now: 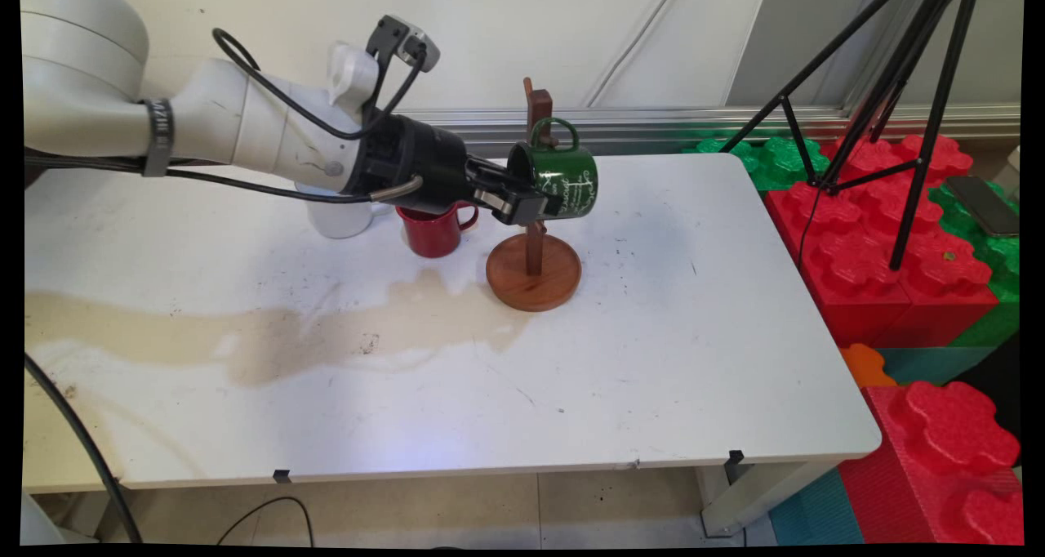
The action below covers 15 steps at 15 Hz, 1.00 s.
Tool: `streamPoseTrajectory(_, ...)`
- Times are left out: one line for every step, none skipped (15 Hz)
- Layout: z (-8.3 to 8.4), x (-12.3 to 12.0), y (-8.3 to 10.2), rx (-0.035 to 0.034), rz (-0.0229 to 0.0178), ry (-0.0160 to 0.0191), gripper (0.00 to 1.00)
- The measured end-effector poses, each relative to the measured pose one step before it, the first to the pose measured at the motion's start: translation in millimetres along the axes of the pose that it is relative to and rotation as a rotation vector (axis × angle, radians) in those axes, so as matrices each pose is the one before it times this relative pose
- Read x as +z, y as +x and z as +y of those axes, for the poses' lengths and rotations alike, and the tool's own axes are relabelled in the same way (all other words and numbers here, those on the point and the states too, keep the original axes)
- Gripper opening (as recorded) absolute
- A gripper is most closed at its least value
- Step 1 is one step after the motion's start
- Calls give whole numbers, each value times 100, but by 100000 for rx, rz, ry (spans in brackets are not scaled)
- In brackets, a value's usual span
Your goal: Place the picked object on the table
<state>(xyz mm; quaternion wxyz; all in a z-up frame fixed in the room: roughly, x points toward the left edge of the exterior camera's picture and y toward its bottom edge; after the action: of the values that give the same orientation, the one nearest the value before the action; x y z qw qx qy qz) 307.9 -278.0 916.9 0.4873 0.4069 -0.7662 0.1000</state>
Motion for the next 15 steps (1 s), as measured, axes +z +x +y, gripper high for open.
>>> streamPoseTrajectory(233,-250,54,457,185,-724,0)
streamPoseTrajectory(211,-216,21,416,76,-639,0)
streamPoseTrajectory(246,-261,20,495,84,-740,0)
streamPoseTrajectory(230,-238,-18,419,-5,-706,0)
streamPoseTrajectory(227,-227,-25,514,-102,-739,0)
streamPoseTrajectory(363,-320,-74,1075,-360,-1305,0)
streamPoseTrajectory(390,-352,-141,1735,-846,-1464,0)
streamPoseTrajectory(353,-291,-127,1824,-805,-1348,0)
streamPoseTrajectory(479,394,277,3267,-1649,-2494,0)
streamPoseTrajectory(251,-361,-156,2027,-1257,-519,0)
streamPoseTrajectory(304,-514,-225,2614,-1758,-426,0)
streamPoseTrajectory(230,-586,-252,2559,-1955,154,0)
streamPoseTrajectory(145,-506,-181,2217,-1747,406,0)
streamPoseTrajectory(42,-458,-125,1765,-1665,853,0)
streamPoseTrajectory(-19,-503,-121,1700,-1815,1257,0)
